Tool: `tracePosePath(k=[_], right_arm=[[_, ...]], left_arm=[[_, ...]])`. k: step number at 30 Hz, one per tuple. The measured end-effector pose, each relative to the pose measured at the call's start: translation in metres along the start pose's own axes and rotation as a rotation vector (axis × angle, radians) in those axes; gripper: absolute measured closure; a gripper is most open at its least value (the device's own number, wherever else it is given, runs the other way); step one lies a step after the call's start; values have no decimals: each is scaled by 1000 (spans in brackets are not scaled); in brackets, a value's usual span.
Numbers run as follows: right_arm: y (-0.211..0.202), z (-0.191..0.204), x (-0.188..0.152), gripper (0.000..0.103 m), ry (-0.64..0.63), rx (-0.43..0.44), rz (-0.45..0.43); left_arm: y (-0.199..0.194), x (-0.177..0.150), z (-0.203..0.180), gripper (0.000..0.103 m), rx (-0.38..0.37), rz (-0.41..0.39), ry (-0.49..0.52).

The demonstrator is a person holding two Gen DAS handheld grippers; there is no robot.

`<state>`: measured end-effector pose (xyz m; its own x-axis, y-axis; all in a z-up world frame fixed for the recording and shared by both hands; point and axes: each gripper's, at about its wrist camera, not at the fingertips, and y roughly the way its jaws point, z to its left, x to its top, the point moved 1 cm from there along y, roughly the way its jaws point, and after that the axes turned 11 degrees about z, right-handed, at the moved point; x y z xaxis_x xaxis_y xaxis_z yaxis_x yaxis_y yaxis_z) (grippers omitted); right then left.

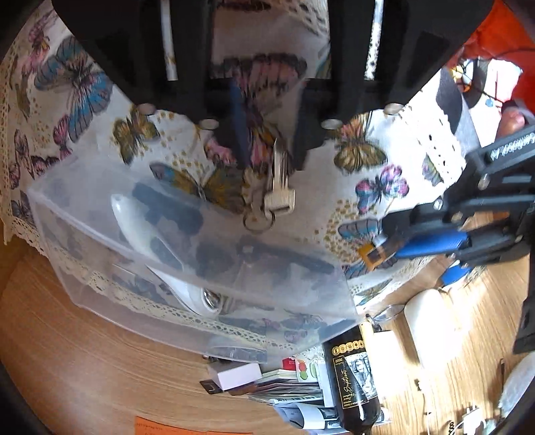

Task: Organize rigid objects
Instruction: 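Carry the lighter and keys over the box and open both tools to drop them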

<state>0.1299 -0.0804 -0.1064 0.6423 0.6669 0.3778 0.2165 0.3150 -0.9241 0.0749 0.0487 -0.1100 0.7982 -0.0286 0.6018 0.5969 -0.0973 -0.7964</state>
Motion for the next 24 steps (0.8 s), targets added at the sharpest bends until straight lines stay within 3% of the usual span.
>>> tracePosePath(k=[7, 10, 14, 24], right_arm=[[25, 8, 28, 68, -22, -57, 16], [25, 12, 28, 78, -41, -63, 3], [21, 13, 24, 79, -27, -67, -8], [-27, -4, 10, 79, 54, -66, -131]], left_arm=[[-2, -3, 9, 80, 2, -9, -18], [-2, -2, 13, 80, -2, -13, -27], [-3, 0, 15, 80, -13, -25, -35], [-20, 19, 7, 80, -33, -100, -25]])
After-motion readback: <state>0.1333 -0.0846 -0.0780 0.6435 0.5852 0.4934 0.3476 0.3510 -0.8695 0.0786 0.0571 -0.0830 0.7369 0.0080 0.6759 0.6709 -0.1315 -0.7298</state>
